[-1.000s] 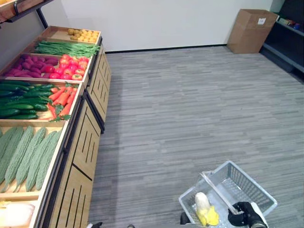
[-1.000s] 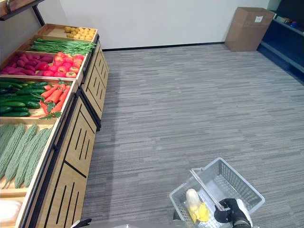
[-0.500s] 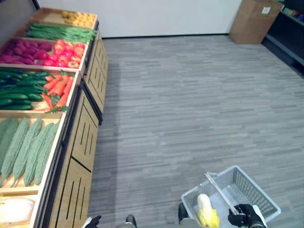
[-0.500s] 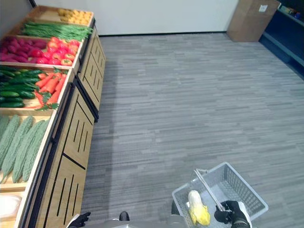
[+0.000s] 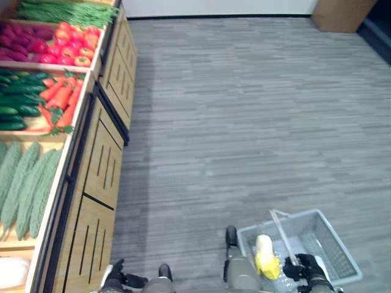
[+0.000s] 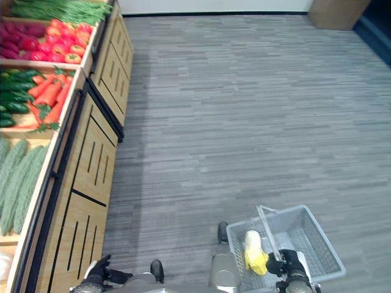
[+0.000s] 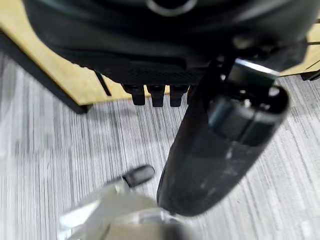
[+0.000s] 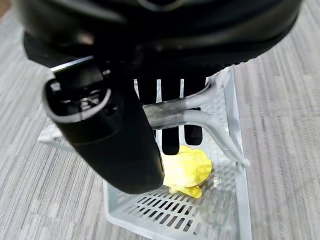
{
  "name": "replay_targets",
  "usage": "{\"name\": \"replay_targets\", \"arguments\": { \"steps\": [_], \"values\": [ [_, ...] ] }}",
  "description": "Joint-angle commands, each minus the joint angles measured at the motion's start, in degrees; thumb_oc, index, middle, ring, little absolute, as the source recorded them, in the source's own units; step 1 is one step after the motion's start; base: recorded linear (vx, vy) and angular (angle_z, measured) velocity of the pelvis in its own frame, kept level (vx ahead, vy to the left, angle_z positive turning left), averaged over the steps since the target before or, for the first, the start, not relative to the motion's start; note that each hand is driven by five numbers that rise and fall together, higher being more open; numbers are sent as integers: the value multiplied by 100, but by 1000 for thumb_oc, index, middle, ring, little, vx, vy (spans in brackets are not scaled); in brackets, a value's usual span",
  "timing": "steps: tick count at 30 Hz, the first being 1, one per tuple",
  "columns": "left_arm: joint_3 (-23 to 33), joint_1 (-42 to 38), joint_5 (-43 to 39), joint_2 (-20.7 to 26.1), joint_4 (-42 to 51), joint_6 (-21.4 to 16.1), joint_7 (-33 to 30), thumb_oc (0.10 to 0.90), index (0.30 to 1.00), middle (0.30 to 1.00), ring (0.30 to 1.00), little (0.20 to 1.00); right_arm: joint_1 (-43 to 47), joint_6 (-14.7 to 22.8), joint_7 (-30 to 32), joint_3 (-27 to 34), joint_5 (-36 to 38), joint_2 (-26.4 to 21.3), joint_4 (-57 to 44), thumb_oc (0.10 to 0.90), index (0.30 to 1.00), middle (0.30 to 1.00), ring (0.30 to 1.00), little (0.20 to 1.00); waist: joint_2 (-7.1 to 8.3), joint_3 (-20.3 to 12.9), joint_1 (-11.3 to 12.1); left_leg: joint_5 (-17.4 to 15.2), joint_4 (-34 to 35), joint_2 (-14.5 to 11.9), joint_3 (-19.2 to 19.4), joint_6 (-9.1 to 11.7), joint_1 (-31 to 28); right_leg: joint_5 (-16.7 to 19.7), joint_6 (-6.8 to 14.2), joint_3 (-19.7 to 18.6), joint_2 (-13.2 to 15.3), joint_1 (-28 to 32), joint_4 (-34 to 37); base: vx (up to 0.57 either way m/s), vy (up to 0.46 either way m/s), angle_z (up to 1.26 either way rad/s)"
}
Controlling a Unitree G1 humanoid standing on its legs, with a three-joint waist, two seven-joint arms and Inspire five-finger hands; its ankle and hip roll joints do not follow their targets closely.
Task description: Get the vegetables into the basket
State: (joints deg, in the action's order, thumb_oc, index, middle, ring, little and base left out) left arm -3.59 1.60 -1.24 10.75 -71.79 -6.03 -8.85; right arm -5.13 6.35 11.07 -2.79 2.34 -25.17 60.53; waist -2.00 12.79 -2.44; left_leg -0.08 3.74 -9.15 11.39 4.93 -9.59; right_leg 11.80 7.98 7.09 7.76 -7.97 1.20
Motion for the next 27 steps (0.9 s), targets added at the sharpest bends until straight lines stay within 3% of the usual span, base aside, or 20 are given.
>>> {"name": "replay_targets", "arguments": {
  "steps": [1,4,6,9,11,14,18,20,24,26,27],
  "values": [
    [-35,-132,-112,506,71,-86,-42,900,1000,1000,1000,1000,295,430,96,63,127,-277,-420,400,300,300,300,300,404,-87,92,-504,-297,462,-64,38,-399,-282,342,-103,338,-536,-847,177,-253,28],
    [-139,-113,-27,490,108,-79,-35,900,1000,1000,1000,1000,232,465,61,98,124,-459,-582,400,300,300,300,300,268,-123,61,-174,-504,180,-220,182,-330,-657,156,24,148,-588,-1231,190,-263,31],
    [-171,-134,-50,469,134,-90,-28,900,1000,1000,1000,1000,217,482,60,126,125,-548,-532,400,300,300,300,300,237,-95,73,50,-748,130,-265,247,-161,-781,49,58,84,-557,-1283,134,-209,27],
    [-247,-240,-113,449,262,-84,-27,900,1000,1000,1000,1000,80,495,61,220,151,-660,-636,400,300,300,300,300,286,35,64,592,-1848,-22,-191,388,418,-1060,-213,244,46,-288,-1262,115,-265,30],
    [-279,-310,-126,449,237,-73,-46,900,1000,1000,1000,1000,73,491,85,252,185,-665,-617,400,300,300,300,300,313,107,79,657,-1991,-42,-201,390,611,-1127,-256,289,41,-197,-1254,82,-149,47],
    [-368,-454,-122,444,202,-69,-82,900,1000,1000,1000,1000,28,474,151,366,305,-671,-307,400,300,300,300,300,389,247,188,503,-1325,-129,69,240,1298,-1274,-216,365,46,183,-1022,178,-97,30],
    [-339,-431,-91,435,122,-38,-181,900,1000,1000,1000,1000,1,470,213,231,208,-598,-386,400,300,300,300,300,294,248,367,1225,-195,-344,-64,346,1729,-1509,-170,261,-109,527,-956,264,67,10],
    [-341,-427,18,448,49,-15,-203,900,1000,1000,1000,1000,21,481,203,175,191,-570,-285,400,300,300,300,300,301,221,444,1385,43,-404,-110,398,1813,-1615,-137,157,-131,769,-915,350,111,-27],
    [-359,-318,168,463,-36,23,-169,900,1000,1000,1000,1000,-99,442,148,199,173,-443,-260,400,300,300,300,300,404,80,478,1164,-199,-261,193,262,1736,-1731,2,19,45,1105,-860,311,204,-63],
    [-394,-335,232,488,-27,14,-136,900,1000,1000,1000,1000,-107,398,139,229,116,-372,-113,400,300,300,300,300,508,23,489,916,-370,-12,324,103,1730,-1567,148,-113,321,1121,-887,309,364,-39],
    [-419,-381,213,528,4,-14,-121,900,1000,1000,1000,1000,35,347,121,154,87,-330,70,400,300,300,300,300,586,5,500,708,-511,168,419,-18,1754,-1233,282,-237,505,1029,-934,211,308,-39]
  ]
}}
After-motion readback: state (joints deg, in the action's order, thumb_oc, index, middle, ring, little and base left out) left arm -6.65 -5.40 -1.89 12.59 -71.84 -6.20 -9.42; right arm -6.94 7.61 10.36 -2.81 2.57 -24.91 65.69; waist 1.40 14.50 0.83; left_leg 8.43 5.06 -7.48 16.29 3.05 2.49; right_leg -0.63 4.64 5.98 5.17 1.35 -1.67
